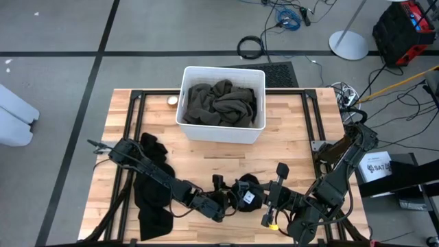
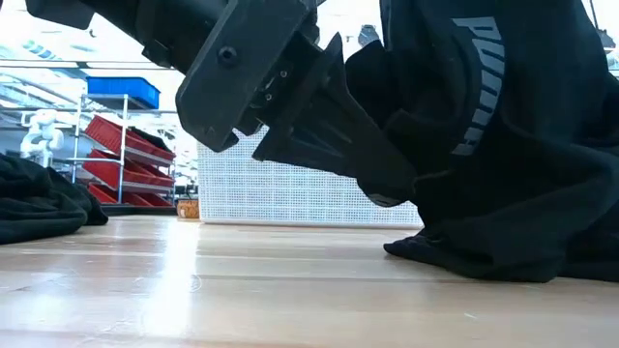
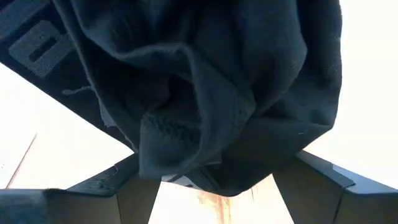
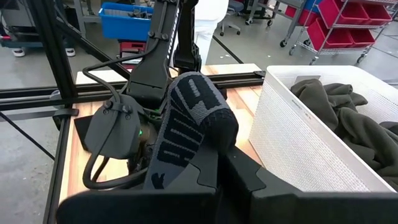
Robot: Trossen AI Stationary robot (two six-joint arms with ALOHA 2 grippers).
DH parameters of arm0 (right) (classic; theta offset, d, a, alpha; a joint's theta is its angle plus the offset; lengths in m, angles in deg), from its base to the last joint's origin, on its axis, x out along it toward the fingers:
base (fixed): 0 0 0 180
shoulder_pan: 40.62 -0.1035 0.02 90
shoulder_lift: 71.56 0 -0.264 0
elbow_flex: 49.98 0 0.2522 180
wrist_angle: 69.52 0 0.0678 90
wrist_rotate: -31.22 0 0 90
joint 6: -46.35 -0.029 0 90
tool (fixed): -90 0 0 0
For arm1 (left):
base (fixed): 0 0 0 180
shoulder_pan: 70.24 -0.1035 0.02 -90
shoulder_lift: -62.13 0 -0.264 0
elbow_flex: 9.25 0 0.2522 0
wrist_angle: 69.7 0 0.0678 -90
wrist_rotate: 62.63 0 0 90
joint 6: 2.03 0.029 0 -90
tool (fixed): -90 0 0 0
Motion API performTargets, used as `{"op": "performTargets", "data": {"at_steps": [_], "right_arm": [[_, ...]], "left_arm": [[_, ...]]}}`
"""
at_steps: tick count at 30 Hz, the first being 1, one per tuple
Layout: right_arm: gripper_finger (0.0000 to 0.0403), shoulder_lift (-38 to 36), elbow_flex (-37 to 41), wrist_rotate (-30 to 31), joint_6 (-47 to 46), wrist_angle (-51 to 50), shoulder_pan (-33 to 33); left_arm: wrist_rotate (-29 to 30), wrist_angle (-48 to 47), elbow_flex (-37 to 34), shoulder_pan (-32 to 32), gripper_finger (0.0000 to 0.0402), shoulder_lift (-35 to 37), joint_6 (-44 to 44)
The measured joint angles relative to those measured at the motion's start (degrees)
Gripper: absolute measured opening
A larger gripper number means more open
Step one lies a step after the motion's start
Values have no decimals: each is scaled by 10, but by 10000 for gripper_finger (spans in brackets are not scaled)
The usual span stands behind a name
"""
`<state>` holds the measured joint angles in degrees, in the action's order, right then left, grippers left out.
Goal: Fold laundry
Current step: Fold the black underwear
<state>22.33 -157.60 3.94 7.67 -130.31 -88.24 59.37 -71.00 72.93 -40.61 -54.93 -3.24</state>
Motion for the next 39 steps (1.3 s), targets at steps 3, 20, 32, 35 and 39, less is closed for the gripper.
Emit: {"op": "performTargets", "data": {"at_steps": [3, 20, 32, 35, 39], "right_arm": [[0, 0, 0, 0, 0, 0, 0], [0, 0, 0, 0, 1, 0, 0], [0, 0, 0, 12, 27, 0, 18], [0, 0, 0, 19, 58, 4, 43], [0, 0, 0, 7, 116, 21, 83]], "left_arm": [[7, 0, 0, 0, 288, 0, 0], [27, -30, 0, 0, 12, 14, 16], [13, -347, 0, 5, 3, 253, -26], [12, -358, 0, 9, 3, 340, -9], [15, -340, 0, 9, 3, 438, 3]]}}
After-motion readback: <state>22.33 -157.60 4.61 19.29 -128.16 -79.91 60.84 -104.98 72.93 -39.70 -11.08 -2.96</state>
